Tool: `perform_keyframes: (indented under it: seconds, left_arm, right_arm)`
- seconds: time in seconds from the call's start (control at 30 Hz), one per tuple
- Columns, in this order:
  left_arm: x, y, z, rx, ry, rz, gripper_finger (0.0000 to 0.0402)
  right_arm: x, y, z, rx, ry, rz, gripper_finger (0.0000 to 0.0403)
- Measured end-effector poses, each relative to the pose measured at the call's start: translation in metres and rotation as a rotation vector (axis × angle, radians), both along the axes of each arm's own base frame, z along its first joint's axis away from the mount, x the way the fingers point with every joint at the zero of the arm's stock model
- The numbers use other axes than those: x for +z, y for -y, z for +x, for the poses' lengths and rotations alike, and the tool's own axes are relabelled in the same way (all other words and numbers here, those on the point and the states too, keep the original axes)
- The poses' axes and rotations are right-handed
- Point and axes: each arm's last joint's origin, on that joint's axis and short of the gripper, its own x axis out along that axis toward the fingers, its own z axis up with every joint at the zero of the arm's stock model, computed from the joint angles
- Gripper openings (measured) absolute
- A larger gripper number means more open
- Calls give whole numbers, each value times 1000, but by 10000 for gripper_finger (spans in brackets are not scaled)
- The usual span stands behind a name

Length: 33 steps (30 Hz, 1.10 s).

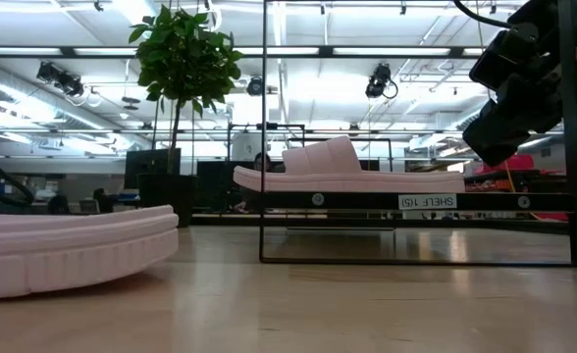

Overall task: Pick and place slides into the shelf
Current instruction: Put the pink slides on the shelf

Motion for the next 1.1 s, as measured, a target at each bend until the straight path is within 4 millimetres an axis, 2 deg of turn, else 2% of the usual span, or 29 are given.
perform_keyframes:
  seconds: [0.27,0.47,0.73,0.93,1.1]
  left_arm:
    - [5,1,10,15,103,-31,178]
    - [4,7,-2,-13,59,-55,191]
    - [4,0,1,-2,52,4,208]
    - [4,3,-5,-21,33,-2,224]
    - [-2,2,-4,-14,39,-17,235]
  right_arm:
    - [0,0,0,-3,1,7,13]
    - [0,-1,0,7,-2,25,13]
    - [0,-1,0,2,-6,51,13]
    - [0,-1,0,3,-5,56,13]
    - [1,-1,0,4,-2,57,13]
